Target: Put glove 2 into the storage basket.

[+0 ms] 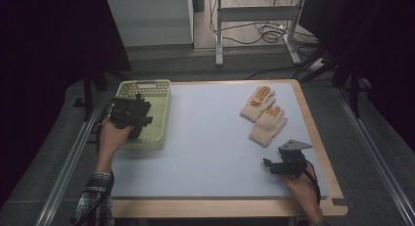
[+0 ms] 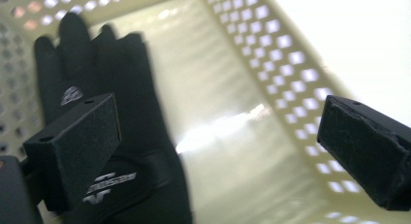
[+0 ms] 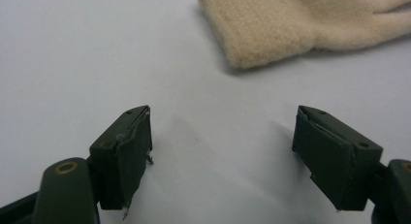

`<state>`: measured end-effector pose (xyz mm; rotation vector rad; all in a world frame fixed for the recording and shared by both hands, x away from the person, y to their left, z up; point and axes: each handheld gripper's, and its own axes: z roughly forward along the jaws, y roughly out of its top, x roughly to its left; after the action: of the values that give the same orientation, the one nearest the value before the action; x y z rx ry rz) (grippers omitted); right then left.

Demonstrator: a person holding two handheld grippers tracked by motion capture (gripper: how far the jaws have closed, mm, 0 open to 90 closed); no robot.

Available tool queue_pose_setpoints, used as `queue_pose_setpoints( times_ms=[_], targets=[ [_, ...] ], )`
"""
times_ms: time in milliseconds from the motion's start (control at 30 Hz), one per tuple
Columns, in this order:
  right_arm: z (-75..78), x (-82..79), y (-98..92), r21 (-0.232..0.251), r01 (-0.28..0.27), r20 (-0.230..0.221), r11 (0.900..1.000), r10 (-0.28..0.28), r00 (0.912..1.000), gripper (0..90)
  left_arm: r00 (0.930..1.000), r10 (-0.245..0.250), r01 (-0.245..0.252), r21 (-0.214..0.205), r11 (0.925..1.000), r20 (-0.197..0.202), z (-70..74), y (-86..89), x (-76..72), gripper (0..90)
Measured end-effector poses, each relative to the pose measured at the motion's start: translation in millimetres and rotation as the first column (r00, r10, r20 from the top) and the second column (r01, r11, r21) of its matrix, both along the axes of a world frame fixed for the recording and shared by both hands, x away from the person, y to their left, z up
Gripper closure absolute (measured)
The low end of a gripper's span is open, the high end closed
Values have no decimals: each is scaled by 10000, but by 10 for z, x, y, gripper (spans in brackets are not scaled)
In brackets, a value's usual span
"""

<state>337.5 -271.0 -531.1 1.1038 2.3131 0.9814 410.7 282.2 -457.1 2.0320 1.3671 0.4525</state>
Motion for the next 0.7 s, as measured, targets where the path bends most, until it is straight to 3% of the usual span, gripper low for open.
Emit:
queue_pose_setpoints(
  times_ms=[167, 300, 467, 500, 533, 700],
  targets=[
    [0, 0, 0, -3, -1, 1, 10000, 1, 10000, 218, 9969, -637, 646, -186, 9977, 456, 74, -181, -133, 25],
    [1, -1, 1, 2, 8, -12, 10000, -8, 10000, 218, 9897, -1215, 1236, -241, 9920, 757, 126, -338, -234, 25],
    [1, 0, 0, -7, -2, 3, 10000, 2, 10000, 218, 9769, -1876, 1918, -327, 9809, 1020, 155, -552, -337, 26],
    [1, -1, 0, -6, 2, -1, 10000, -2, 10000, 218, 9709, -2120, 2169, -339, 9756, 1115, 158, -645, -375, 26],
    [1, -1, 0, -6, 2, -1, 10000, -2, 10000, 218, 9709, -2120, 2169, -339, 9756, 1115, 158, -645, -375, 26],
    [1, -1, 0, -4, 1, -1, 10000, -1, 10000, 218, 9533, -2737, 2800, -339, 9594, 1273, 148, -865, -459, 25]
  ],
)
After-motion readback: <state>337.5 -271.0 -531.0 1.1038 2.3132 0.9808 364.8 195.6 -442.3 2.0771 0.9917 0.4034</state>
